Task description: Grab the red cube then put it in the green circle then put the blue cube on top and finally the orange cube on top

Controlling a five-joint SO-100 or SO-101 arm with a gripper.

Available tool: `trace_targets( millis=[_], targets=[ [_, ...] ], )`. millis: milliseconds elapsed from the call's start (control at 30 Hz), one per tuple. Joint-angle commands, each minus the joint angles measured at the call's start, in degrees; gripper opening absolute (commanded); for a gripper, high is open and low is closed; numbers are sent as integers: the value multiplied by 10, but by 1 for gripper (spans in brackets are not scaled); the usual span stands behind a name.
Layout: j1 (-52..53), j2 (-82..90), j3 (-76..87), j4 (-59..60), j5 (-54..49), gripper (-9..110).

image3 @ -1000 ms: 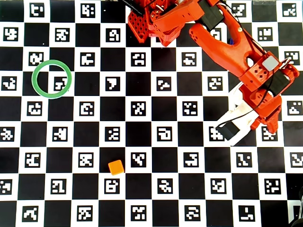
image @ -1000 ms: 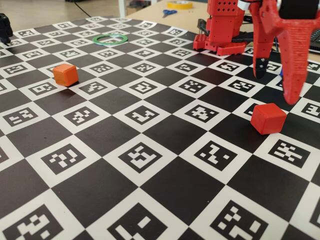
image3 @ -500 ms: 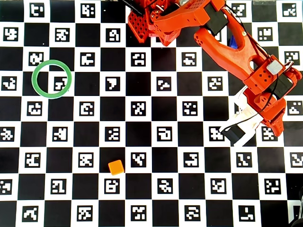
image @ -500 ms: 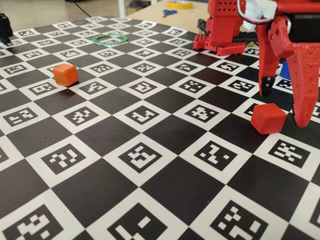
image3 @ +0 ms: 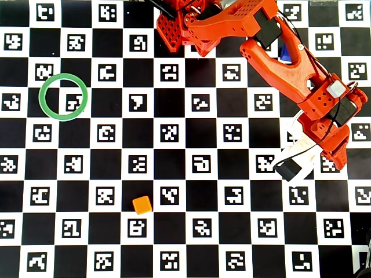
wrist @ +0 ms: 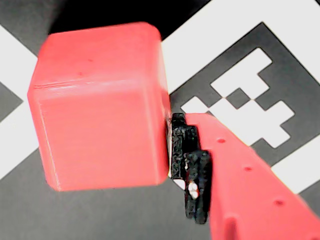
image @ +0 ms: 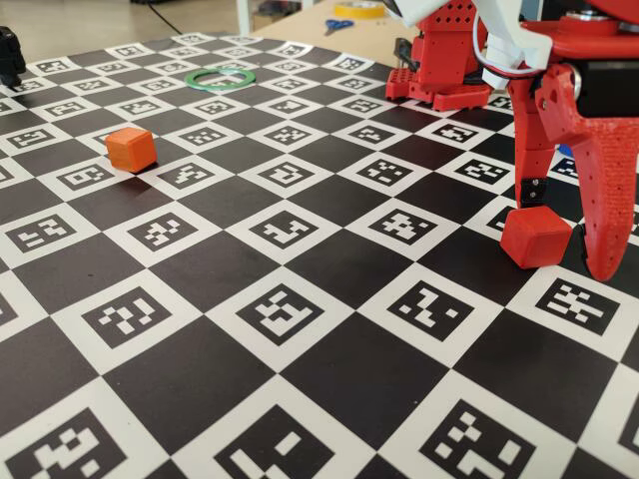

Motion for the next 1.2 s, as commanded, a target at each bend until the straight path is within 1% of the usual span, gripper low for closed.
trace_targets(
  millis=[0, 233, 367, 500, 800, 967, 1067, 1167],
  targets=[
    [-3, 10, -51, -5, -9, 43],
    [-4, 0, -51, -11, -14, 33],
    [-4, -1, -52, -11, -18, 19],
    [-4, 0, -55, -6, -26, 14],
    [2, 11, -122, 66, -24, 11],
    [27, 62, -134, 105, -8, 11],
    [65, 103, -111, 125, -9, 11],
    [117, 179, -28, 116, -27, 11]
  ],
)
